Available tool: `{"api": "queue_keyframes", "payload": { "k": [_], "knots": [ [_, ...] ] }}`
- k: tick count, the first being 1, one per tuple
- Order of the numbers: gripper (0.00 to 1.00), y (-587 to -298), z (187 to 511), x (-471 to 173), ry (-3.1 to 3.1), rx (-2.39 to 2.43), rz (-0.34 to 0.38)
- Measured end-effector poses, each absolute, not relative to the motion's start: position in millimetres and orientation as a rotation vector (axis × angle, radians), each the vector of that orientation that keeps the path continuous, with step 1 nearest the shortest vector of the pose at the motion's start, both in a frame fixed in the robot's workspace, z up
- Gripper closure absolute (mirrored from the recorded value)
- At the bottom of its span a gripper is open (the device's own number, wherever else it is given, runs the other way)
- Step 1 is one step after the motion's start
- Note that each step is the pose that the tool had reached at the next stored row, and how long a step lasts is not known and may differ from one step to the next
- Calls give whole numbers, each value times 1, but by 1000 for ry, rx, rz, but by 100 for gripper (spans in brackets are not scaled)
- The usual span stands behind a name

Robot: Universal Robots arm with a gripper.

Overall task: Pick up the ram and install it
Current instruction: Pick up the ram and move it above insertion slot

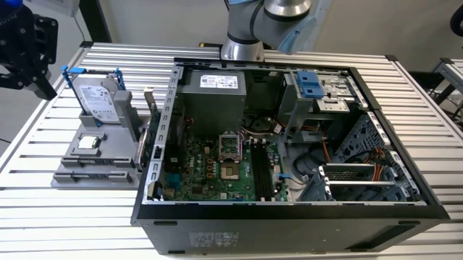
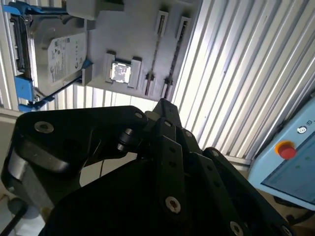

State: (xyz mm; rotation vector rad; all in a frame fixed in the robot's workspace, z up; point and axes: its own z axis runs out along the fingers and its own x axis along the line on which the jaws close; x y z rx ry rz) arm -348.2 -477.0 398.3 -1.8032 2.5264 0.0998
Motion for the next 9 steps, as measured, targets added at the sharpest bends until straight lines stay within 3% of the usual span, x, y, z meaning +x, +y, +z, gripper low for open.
{"api": "queue_keyframes", "payload": {
  "k": [9],
  "knots": [
    [100,-477,398,-348,2420,-1936,93]
  ]
}}
